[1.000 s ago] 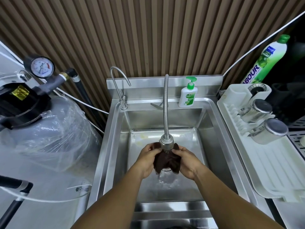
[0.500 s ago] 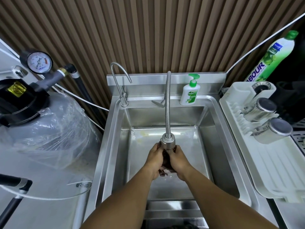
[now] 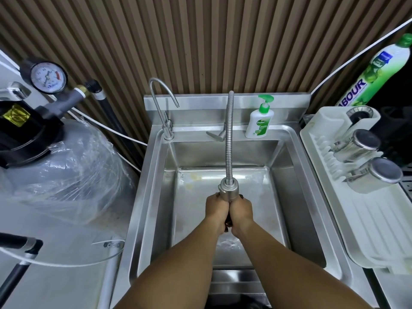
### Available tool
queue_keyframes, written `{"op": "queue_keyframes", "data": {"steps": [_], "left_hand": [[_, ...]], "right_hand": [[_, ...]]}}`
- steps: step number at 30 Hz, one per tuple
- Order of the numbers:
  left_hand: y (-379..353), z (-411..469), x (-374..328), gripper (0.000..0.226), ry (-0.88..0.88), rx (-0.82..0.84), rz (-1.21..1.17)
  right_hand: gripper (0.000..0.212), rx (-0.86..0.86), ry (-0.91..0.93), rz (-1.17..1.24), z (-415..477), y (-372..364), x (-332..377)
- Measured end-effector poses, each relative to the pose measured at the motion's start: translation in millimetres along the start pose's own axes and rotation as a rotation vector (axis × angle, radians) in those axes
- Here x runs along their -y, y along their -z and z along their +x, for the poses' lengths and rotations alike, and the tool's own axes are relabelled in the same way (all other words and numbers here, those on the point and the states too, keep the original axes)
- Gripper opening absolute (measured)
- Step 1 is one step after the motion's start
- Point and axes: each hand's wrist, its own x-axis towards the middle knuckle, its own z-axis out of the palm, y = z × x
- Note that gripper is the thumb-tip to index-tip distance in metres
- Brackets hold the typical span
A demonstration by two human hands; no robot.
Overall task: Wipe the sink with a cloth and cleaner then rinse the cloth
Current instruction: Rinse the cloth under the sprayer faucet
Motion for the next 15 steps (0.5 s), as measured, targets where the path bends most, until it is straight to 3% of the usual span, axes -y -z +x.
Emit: {"op": "queue_keyframes", "data": {"steps": [5,15], "left_hand": [[-3,13,2,0.042,-0.001,-0.036,-0.083],[-4,14,-4,0.014,-0.011,-0.013,-0.026]], "right_hand": [[0.015,-0.037,-0.009,-0.006,9,-3,-1],[0.013,-0.055,0.022,-0.075,25,-5,0]]}}
